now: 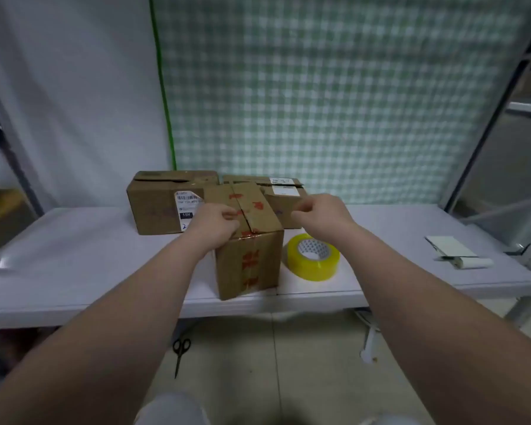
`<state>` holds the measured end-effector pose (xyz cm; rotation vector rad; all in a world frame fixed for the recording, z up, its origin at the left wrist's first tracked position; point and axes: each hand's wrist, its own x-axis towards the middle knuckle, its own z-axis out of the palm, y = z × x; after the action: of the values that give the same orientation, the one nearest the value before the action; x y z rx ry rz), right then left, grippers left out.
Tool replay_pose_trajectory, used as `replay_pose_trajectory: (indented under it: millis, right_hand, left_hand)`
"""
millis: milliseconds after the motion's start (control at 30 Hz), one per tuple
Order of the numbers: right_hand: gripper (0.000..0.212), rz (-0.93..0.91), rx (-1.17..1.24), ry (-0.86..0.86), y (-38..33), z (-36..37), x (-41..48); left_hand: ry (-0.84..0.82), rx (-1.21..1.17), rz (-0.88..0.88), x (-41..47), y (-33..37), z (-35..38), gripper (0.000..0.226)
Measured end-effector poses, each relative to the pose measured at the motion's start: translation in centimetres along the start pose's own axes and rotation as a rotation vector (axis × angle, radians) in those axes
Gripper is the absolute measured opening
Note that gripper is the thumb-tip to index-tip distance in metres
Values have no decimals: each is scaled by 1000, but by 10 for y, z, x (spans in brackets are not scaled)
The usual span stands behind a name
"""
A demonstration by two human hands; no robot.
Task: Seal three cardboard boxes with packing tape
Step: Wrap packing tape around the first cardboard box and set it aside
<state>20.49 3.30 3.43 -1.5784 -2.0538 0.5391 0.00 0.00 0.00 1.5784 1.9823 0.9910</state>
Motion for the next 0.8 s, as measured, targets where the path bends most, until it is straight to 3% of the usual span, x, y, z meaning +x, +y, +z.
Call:
replay_pose_trajectory:
  millis: [267,367,533,700,800]
  right_hand:
    - [50,79,304,-135,28,38,-9]
    - [69,114,428,-258,41,50,-2]
    - [113,68,577,-278,64,58,1]
    - [145,-74,344,-227,71,72,-5]
    - [145,-72,313,-112,70,83,-7]
  left_hand:
    - [31,-131,-78,-9,-10,23,46]
    - [31,-191,-82,-9,-10,33,45]
    - [42,-308,-131,-16,4,53,37]
    - [-7,-363,-217,-28,15,60,30]
    - [-39,-406,-221,-32,17,50,25]
